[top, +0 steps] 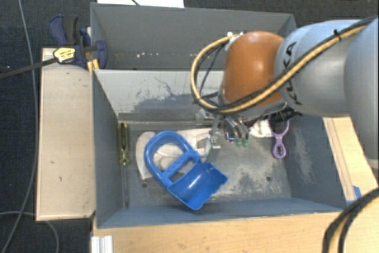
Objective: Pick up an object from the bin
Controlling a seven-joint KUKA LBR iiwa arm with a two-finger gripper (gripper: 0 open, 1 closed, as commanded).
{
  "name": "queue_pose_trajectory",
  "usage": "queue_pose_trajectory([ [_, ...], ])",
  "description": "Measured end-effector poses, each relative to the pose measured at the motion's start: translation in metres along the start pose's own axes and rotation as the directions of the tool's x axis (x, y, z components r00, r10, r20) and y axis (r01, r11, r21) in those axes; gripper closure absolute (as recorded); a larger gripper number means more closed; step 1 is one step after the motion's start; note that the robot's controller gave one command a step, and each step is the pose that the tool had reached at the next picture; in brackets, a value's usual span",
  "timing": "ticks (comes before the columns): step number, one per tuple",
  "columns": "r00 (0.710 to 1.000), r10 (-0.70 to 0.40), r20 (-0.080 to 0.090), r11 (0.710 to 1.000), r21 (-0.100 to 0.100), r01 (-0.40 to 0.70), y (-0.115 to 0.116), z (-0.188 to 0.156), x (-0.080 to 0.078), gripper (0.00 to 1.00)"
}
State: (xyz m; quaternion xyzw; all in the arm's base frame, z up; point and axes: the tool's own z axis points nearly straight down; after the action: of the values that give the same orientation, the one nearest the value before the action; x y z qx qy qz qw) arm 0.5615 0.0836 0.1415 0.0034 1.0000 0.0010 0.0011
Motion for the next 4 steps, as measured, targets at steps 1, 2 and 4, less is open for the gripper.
queue_pose_trajectory([
  [1, 1.0, -0.001, 0.0, 1.0, 0.0, 0.001, 0.0, 0.0, 0.0, 0.0],
  [2, 0.997, 0.075, 0.003, 0.997, -0.003, -0.075, 0.021, 0.053, -0.024, 0.0],
  [4, 0.994, 0.107, 0.0, 0.994, -0.004, -0.107, 0.025, 0.051, -0.015, 0.0],
])
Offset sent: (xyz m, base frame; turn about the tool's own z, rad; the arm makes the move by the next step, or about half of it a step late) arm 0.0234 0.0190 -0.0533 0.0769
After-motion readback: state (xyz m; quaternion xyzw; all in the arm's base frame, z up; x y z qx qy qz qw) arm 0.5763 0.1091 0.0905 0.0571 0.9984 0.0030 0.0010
